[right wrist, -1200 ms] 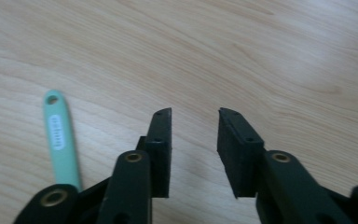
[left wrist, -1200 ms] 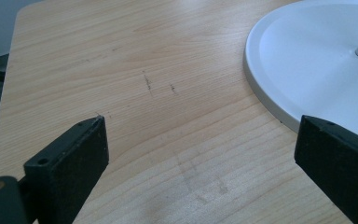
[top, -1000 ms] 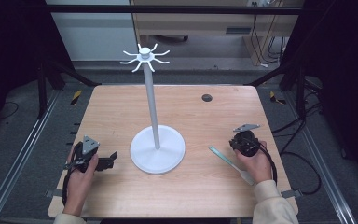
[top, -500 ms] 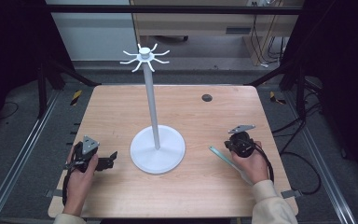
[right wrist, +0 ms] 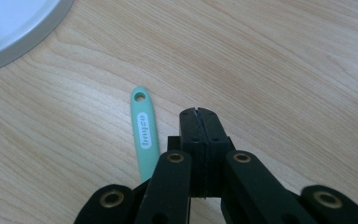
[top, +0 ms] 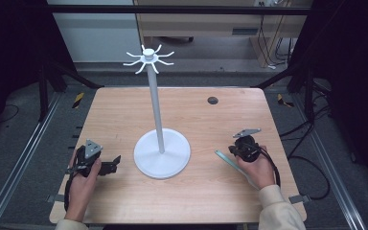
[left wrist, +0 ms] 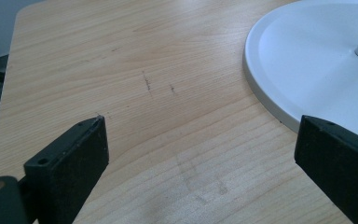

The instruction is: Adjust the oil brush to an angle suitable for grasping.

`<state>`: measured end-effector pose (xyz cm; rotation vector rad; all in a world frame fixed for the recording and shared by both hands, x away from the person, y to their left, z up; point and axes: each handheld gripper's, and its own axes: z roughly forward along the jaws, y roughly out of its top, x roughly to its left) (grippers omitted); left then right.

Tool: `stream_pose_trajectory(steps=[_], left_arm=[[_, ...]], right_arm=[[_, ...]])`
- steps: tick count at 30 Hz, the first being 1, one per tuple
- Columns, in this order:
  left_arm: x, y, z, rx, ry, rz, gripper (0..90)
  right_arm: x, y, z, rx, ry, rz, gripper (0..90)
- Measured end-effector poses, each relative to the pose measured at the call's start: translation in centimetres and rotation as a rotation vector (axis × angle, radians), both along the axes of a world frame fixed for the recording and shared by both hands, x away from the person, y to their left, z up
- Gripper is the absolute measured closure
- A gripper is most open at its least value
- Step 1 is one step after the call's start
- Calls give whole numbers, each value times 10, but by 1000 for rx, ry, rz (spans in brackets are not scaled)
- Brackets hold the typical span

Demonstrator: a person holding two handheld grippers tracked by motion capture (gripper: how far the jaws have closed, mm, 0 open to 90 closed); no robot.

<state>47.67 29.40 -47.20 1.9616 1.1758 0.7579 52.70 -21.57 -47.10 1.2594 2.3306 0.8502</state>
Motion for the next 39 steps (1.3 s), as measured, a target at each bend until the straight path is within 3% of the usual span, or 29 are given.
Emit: stream_pose_trajectory(steps=[7,14,32,39], left_arm=[[0,0,0,1,0,0,25],[0,0,0,2,1,-2,25],[0,-1,0,7,2,-4,25],[0,-1,0,12,5,-6,25]], right_arm=[[-1,7,-3,1,19,18,900],[2,14,-9,-38,35,34,900],[4,15,-14,-26,76,46,900],[-2,23,-13,-20,95,112,900]])
